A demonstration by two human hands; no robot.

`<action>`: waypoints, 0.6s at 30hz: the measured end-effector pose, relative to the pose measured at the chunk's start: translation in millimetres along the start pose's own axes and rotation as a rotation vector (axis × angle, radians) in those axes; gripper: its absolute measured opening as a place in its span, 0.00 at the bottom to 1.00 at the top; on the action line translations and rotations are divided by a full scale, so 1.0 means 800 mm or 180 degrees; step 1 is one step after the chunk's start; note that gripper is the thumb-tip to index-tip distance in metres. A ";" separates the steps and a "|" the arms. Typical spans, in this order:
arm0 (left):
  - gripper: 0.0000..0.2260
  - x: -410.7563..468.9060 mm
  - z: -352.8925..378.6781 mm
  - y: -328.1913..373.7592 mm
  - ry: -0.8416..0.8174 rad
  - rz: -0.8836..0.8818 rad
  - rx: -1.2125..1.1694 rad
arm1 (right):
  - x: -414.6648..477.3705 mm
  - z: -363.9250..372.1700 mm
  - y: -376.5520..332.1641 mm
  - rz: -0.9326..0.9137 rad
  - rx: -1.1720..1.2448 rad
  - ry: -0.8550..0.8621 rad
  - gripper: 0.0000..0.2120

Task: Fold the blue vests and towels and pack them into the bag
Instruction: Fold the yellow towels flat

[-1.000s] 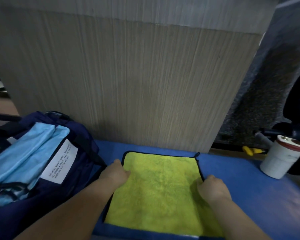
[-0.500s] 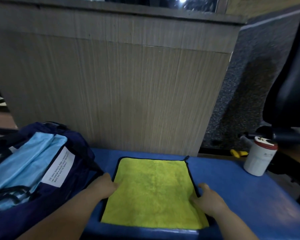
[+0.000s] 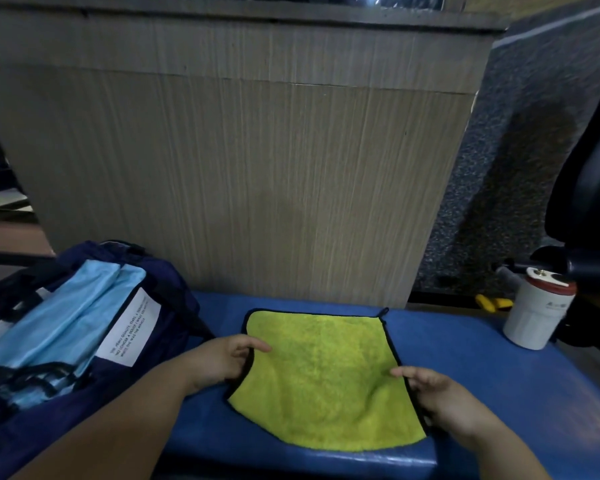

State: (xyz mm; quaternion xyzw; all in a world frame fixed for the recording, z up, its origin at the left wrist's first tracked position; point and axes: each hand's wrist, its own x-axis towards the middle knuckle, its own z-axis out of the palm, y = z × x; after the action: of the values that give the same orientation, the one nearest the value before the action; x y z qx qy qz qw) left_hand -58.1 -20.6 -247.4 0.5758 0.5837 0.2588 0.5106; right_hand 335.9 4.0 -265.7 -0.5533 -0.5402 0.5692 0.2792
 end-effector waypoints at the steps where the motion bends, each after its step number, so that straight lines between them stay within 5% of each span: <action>1: 0.26 -0.001 0.000 -0.003 0.0014 0.0057 0.0121 | 0.002 -0.003 0.001 0.0011 0.0084 -0.0149 0.28; 9: 0.20 0.006 -0.005 -0.004 0.0528 0.0620 0.1299 | 0.022 -0.016 0.000 -0.0112 -0.0046 -0.0592 0.34; 15: 0.23 0.014 0.000 0.004 0.0401 0.0889 0.1869 | 0.031 -0.010 -0.011 -0.0324 -0.0453 -0.0457 0.23; 18: 0.22 0.024 0.003 0.006 0.0333 0.0883 0.1537 | 0.036 -0.003 -0.019 -0.0566 -0.0733 -0.0227 0.14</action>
State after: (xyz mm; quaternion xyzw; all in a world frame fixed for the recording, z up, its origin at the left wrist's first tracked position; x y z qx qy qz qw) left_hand -50.3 -2.6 -249.9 0.7411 0.5696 0.2091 0.2875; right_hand 327.3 34.9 -260.7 -0.5111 -0.6584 0.4959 0.2438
